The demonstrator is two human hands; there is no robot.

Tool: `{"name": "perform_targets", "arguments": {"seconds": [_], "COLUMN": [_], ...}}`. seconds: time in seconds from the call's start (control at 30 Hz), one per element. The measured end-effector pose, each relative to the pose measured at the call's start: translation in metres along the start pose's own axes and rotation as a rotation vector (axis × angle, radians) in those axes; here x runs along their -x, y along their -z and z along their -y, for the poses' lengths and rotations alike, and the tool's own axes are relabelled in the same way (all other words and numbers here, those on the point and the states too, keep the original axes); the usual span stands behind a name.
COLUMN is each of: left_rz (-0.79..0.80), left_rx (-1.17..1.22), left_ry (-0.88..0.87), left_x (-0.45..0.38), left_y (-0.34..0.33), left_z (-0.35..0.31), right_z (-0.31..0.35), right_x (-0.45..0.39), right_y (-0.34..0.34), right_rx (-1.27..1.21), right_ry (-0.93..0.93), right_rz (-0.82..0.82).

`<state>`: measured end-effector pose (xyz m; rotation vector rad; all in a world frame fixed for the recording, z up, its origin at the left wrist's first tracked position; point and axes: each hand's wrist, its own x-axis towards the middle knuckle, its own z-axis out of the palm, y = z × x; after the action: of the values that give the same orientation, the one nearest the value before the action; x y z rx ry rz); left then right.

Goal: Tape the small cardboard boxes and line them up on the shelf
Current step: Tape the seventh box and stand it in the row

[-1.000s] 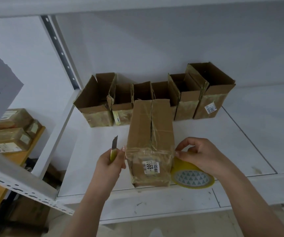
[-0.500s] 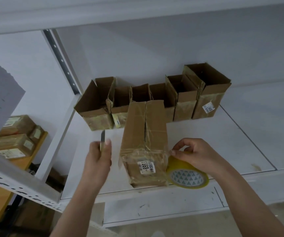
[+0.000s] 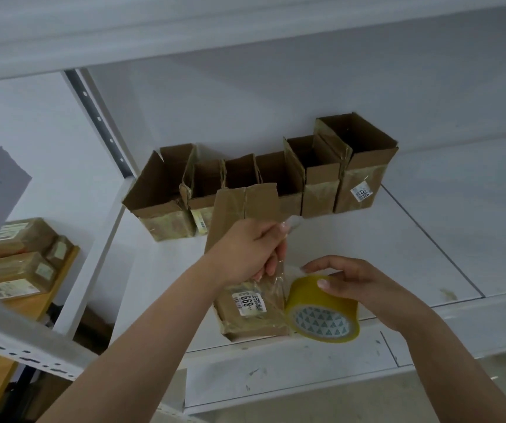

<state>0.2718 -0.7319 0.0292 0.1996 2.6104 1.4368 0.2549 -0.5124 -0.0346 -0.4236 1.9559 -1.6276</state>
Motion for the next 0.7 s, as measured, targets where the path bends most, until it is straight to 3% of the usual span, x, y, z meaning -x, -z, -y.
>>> {"name": "perform_targets", "arguments": {"seconds": [0.1,0.3,0.57,0.7], "left_rz": [-0.024,0.027,0.378,0.376], "left_rx": [-0.036,-0.112,-0.749,-0.982], "left_ry": [-0.017,-0.04,-0.025,0.064], "left_x": [-0.001,0.003,0.003,-0.003], "left_y": [-0.003,-0.001,0.001,-0.015], "left_z": [0.004,0.003,-0.037,-0.05], "right_z": [-0.003,-0.008,0.005,0.011], "right_x": [-0.003,-0.015,0.006,0.014], "right_y": [-0.002,-0.007,0.012,0.008], "right_rx": [0.014,0.275,0.288,0.423], "right_ry": [-0.02,-0.088,0.015,0.037], "right_rz": [-0.012,-0.062,-0.167,-0.279]}}
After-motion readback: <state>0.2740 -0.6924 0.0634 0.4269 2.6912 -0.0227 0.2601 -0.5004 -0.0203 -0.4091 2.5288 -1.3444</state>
